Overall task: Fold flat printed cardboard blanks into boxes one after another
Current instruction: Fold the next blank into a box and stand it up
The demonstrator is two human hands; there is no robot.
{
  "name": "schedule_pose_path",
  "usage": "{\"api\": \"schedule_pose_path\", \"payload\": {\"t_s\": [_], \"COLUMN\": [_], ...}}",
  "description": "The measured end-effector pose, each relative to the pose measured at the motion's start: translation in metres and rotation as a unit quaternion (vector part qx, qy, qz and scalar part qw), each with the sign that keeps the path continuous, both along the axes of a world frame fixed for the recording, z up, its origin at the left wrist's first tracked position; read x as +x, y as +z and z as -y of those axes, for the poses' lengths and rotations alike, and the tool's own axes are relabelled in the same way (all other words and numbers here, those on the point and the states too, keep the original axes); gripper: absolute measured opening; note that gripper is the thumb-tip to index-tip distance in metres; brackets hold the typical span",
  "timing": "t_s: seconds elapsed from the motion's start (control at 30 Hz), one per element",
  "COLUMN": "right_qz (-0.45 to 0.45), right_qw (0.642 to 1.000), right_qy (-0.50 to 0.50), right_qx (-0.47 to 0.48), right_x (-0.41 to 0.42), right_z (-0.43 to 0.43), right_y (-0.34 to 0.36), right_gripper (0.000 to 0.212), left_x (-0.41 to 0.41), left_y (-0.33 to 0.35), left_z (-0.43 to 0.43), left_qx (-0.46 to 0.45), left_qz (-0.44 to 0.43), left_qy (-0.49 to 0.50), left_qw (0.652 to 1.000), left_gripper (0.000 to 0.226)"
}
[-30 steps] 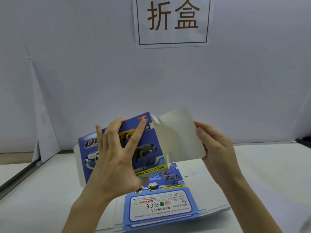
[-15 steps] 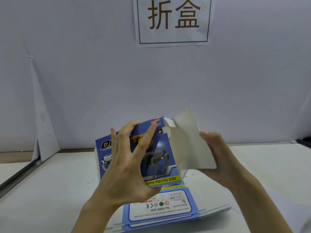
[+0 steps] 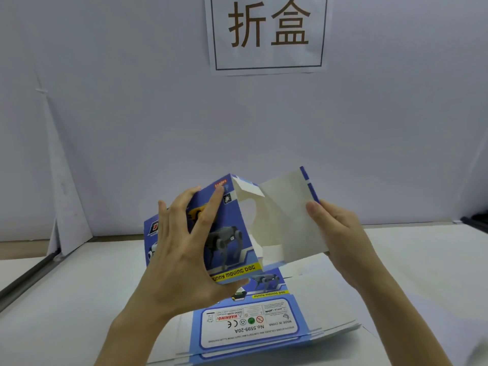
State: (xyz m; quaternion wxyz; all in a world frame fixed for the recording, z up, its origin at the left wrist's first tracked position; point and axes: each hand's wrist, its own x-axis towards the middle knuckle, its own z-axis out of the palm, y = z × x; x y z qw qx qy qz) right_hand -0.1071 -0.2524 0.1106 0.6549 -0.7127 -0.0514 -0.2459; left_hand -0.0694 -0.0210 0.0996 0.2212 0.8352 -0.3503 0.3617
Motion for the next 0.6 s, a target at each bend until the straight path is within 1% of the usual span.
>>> {"api": "schedule_pose_path", "payload": {"t_s": [0.07,0.1,0.17,0.2,0.23,0.33,0.4,0.47,0.53,0.6], "right_qz": [0.019,0.019,0.001,-0.010,-0.010,0.038,0.062,0.086,0.101,0.106], "right_qw": [0.999,0.999,0.991,0.986,0.985,0.998,0.998,0.996,0.994,0.991], "right_qy": [-0.007,0.016,0.096,0.120,0.119,0.012,-0.026,-0.017,0.023,0.048], "right_qx": [0.028,0.044,0.096,0.116,0.121,0.043,0.012,-0.012,-0.032,-0.061], "right_x": [0.001,0.002,0.001,0.000,0.001,0.003,0.003,0.002,0.000,-0.001], "right_z": [-0.004,-0.006,-0.010,-0.012,-0.013,-0.017,-0.022,-0.027,-0.035,-0.045], "right_y": [0.000,-0.001,-0.001,-0.001,-0.003,-0.006,-0.007,-0.008,-0.009,-0.011], "right_gripper": [0.028,0.028,0.027,0.029,0.032,0.024,0.026,0.025,0.024,0.039], "left_x": [-0.001,-0.001,-0.001,-0.002,-0.001,0.001,0.002,0.002,0.001,0.000], "left_y": [0.002,0.002,0.002,0.001,0.001,-0.001,-0.001,-0.001,-0.002,-0.003], "left_z": [0.000,0.001,0.002,0.003,0.002,0.000,0.002,0.005,0.010,0.013], "left_qx": [-0.002,-0.002,-0.011,-0.018,-0.022,-0.015,0.000,0.014,0.015,0.010], "left_qz": [0.012,0.019,0.021,0.019,0.019,0.023,0.023,0.028,0.032,0.038], "left_qy": [0.005,0.012,0.022,0.025,0.028,0.037,0.046,0.056,0.062,0.068], "left_qw": [1.000,1.000,0.999,0.999,0.999,0.999,0.999,0.998,0.997,0.997], "left_gripper": [0.120,0.120,0.118,0.118,0.117,0.118,0.119,0.119,0.118,0.117]}}
